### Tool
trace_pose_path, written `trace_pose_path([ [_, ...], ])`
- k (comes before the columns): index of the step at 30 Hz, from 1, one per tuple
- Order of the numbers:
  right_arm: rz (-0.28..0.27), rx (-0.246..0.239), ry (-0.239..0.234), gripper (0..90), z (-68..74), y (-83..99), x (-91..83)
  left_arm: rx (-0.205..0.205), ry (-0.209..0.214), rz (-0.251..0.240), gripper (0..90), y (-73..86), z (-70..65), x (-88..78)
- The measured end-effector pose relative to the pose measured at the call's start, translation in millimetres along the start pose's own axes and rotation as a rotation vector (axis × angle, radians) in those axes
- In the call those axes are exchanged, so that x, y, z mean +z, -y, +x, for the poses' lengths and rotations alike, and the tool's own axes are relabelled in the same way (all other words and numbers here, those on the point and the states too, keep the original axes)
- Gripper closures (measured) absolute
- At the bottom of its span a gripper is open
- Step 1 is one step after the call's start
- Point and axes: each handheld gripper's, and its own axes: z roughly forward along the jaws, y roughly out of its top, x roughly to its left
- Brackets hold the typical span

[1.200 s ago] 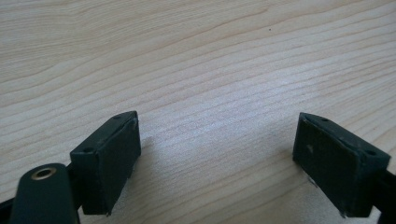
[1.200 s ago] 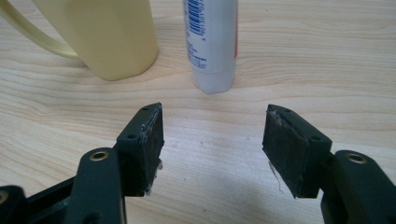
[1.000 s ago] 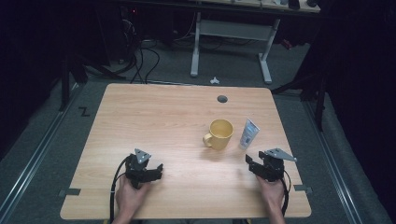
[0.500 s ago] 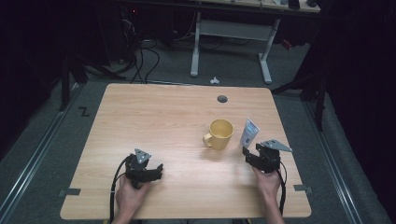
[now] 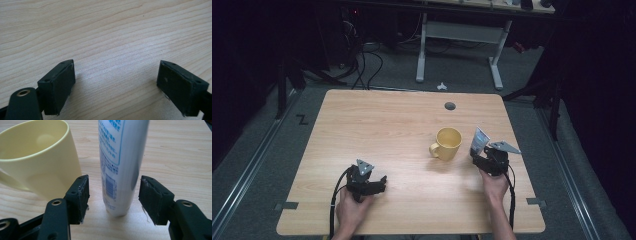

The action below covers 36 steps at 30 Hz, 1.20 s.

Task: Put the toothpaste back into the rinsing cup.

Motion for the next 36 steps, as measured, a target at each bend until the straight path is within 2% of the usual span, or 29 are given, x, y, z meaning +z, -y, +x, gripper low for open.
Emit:
trace_pose_path([
  [4, 0.000, -0.017, 0.006, 42.2, 2.4, -2.7, 5.1, 0.000, 0.000, 0.000, 15.3, 0.0, 0.0, 0.0],
  [11, -0.012, 0.017, 0.002, 45.4, -2.6, -3.3, 11.7, 0.000, 0.000, 0.000, 15.3, 0.0, 0.0, 0.0],
  [19, -0.012, -0.008, 0.016, 49.0, 0.4, -10.6, 14.6, 0.000, 0.000, 0.000, 15.3, 0.0, 0.0, 0.0],
  [20, -0.015, -0.022, 0.022, 51.3, 0.4, -13.9, 16.2, 0.000, 0.000, 0.000, 15.3, 0.0, 0.0, 0.0],
  [24, -0.010, -0.022, 0.029, 55.0, 0.4, -16.6, 16.4, 0.000, 0.000, 0.000, 15.3, 0.0, 0.0, 0.0],
  [32, -0.007, -0.024, 0.005, 57.7, -2.5, -17.6, 17.0, 0.000, 0.000, 0.000, 15.3, 0.0, 0.0, 0.0],
  [36, -0.008, -0.026, 0.007, 60.7, -1.8, -17.6, 16.8, 0.000, 0.000, 0.000, 15.3, 0.0, 0.0, 0.0],
])
